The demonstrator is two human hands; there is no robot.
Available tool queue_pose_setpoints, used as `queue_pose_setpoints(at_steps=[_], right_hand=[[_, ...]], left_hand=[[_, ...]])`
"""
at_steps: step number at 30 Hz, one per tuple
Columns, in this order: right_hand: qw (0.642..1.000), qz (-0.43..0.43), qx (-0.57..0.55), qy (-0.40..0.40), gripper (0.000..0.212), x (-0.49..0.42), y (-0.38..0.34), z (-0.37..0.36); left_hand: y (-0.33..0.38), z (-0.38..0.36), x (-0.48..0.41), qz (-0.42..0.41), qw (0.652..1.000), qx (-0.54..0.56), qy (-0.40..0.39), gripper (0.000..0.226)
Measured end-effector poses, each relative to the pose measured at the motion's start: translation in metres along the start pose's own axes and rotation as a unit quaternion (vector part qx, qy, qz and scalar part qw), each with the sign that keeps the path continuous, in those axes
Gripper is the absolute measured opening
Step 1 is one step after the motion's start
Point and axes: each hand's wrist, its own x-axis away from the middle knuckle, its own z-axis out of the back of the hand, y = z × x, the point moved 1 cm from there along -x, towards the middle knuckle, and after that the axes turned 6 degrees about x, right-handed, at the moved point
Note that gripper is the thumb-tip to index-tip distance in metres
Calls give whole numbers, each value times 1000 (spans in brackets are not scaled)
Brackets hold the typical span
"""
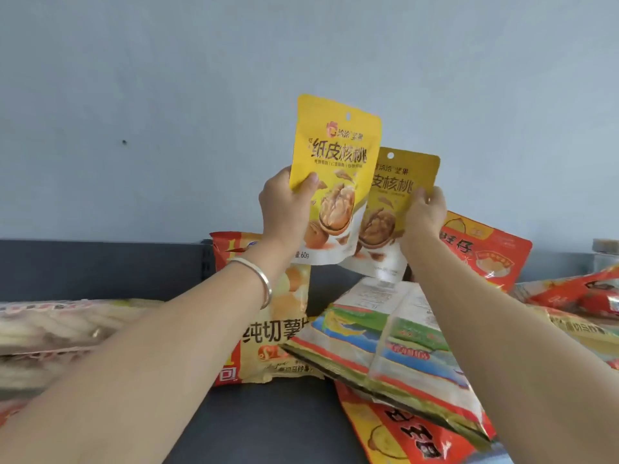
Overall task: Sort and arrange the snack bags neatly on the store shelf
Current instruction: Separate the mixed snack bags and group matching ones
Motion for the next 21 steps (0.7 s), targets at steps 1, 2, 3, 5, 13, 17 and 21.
queue_pose_setpoints(at_steps=[1,2,3,5,13,17,21], right_hand=[[999,-4,-11,-29,33,-8,1,-4],[998,-3,-27,-58,31,-16,5,-11],[995,-5,-39,-88,28,-25,8,-19],[986,-13,-38,-160,20,-35,16,-35],[944,-134,108,-280,28,-71,98,-53],[951,-114,140,-251,35,-73,82,-26],[950,-48,167,-261,43,-67,65,-13]], left_hand=[[-2,-5,0,1,1000,-12,10,12],[-3,-9,0,1,1000,-20,23,12],[-4,-12,0,1,999,-24,36,12],[-9,-18,0,5,998,-26,63,13],[-27,-43,11,22,991,-114,72,10],[-43,-59,17,87,987,-125,53,16],[-65,-72,22,211,923,-312,-75,78]])
